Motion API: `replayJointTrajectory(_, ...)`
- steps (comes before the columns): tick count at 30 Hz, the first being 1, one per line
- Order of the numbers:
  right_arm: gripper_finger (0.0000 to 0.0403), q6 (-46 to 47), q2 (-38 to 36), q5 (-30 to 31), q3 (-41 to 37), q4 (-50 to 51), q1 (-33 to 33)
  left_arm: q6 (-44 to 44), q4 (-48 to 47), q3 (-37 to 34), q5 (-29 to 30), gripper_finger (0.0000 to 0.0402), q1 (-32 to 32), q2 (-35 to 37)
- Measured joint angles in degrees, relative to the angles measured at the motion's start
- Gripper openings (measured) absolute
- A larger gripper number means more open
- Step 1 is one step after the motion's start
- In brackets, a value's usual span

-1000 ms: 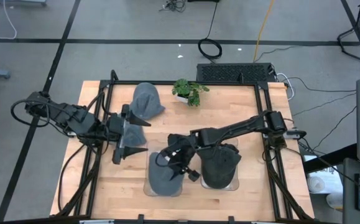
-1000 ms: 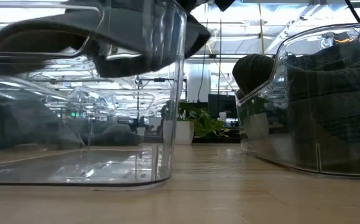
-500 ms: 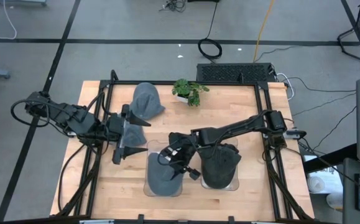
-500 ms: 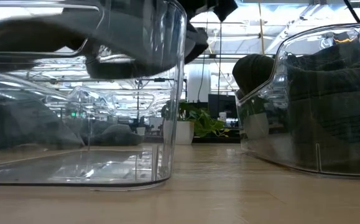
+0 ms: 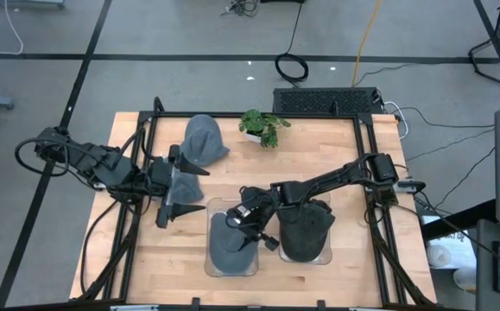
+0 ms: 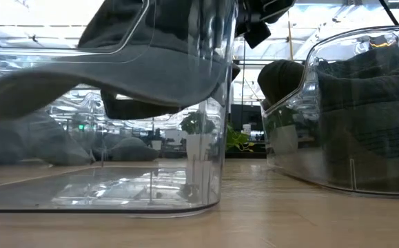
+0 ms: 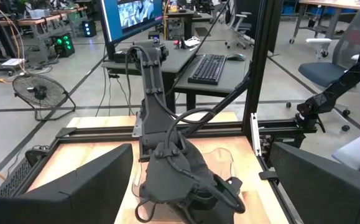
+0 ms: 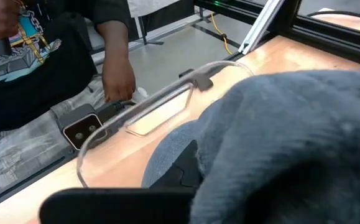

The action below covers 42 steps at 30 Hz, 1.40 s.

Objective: Pick & Place hat
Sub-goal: Put the bottom right gray cap into the left transparent bin

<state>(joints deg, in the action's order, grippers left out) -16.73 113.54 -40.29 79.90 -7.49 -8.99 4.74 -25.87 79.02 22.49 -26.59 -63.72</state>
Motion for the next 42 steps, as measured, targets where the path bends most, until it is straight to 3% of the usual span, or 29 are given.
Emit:
replayJointTrajectory(4,0.0,0.6,0.0,0.5,0.0,-0.8,0.0,0.0,0.0,0.0,0.0,0.0392,0.0,0.0)
replayJointTrajectory(13,0.0016,0.4,0.0,13.6,0.0,0.7,-0.1,0.0,0.0,0.0,0.0,0.0392,0.0,0.0)
replayJointTrajectory(17,0.0059,0.4,0.0,16.3,0.0,0.0,-0.1,0.0,0.0,0.0,0.0,0.0392,0.0,0.0)
replayJointTrajectory(26,0.0198,1.0,0.0,16.8,0.0,-1.2,-0.1,0.0,0.0,0.0,0.0,0.0392,0.0,0.0)
replayJointTrajectory(30,0.0243,0.7,-1.1,24.0,0.0,-0.9,-0.5,0.0,0.0,0.0,0.0,0.0392,0.0,0.0)
replayJointTrajectory(34,0.0275,-0.2,-3.2,29.6,0.0,-0.3,-0.9,0.0,0.0,0.0,0.0,0.0392,0.0,0.0)
replayJointTrajectory(42,0.0299,-0.4,-9.2,31.7,0.0,4.8,-3.7,0.0,0.0,0.0,0.0,0.0392,0.0,0.0)
